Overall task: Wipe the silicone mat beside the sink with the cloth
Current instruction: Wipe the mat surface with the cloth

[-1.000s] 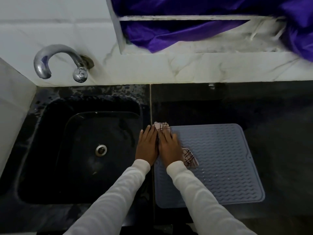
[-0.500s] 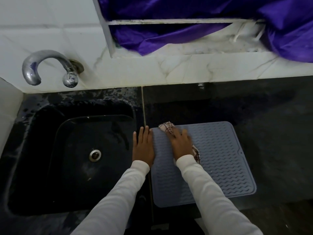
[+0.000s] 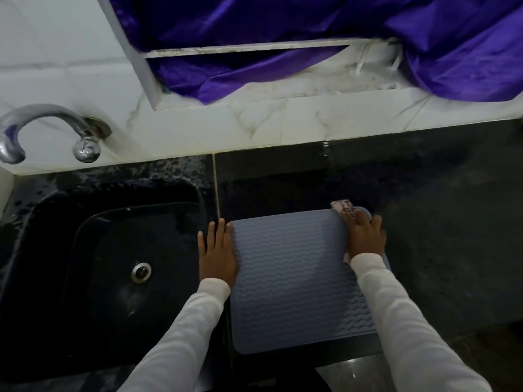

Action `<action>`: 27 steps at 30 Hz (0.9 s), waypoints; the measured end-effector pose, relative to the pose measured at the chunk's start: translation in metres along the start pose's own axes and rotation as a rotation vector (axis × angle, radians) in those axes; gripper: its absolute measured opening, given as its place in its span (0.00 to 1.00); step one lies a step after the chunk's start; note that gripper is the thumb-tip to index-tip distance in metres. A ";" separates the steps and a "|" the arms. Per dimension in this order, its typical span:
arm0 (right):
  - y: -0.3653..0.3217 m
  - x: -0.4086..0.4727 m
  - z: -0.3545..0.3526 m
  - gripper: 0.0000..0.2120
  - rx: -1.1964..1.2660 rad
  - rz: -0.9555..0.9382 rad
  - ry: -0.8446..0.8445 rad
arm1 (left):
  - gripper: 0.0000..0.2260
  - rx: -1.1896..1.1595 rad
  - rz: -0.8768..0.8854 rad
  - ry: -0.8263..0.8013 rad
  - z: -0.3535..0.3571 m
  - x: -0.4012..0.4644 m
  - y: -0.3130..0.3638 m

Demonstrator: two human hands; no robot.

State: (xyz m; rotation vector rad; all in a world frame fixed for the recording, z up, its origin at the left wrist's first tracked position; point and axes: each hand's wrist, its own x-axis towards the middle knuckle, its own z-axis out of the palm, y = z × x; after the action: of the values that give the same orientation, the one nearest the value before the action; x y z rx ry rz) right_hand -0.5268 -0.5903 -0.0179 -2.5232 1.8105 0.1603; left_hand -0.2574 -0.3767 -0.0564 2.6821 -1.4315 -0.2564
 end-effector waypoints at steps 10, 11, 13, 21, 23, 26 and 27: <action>0.022 0.017 0.007 0.27 0.074 0.029 0.087 | 0.30 0.124 0.021 -0.013 -0.002 -0.003 0.000; 0.023 0.020 0.007 0.28 0.074 0.015 0.091 | 0.30 0.126 0.021 -0.016 -0.002 -0.003 0.000; 0.023 0.025 0.008 0.28 0.089 0.000 0.088 | 0.31 0.132 0.019 -0.024 -0.001 -0.003 0.000; -0.006 0.016 -0.020 0.22 0.325 -0.097 0.215 | 0.28 0.132 0.084 -0.010 -0.008 -0.005 -0.003; -0.046 -0.003 -0.034 0.22 0.467 -0.228 0.280 | 0.27 0.116 0.106 -0.013 -0.010 -0.003 -0.005; -0.119 -0.050 -0.037 0.17 0.686 -0.245 0.187 | 0.30 0.058 0.166 -0.031 -0.009 0.001 -0.005; -0.147 -0.066 -0.032 0.19 0.644 -0.294 0.191 | 0.31 0.044 0.172 -0.039 -0.008 0.002 -0.005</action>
State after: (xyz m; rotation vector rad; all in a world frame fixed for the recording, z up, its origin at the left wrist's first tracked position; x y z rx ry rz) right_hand -0.4072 -0.4834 0.0156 -2.3216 1.2270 -0.5888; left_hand -0.2507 -0.3759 -0.0490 2.5796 -1.6861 -0.2678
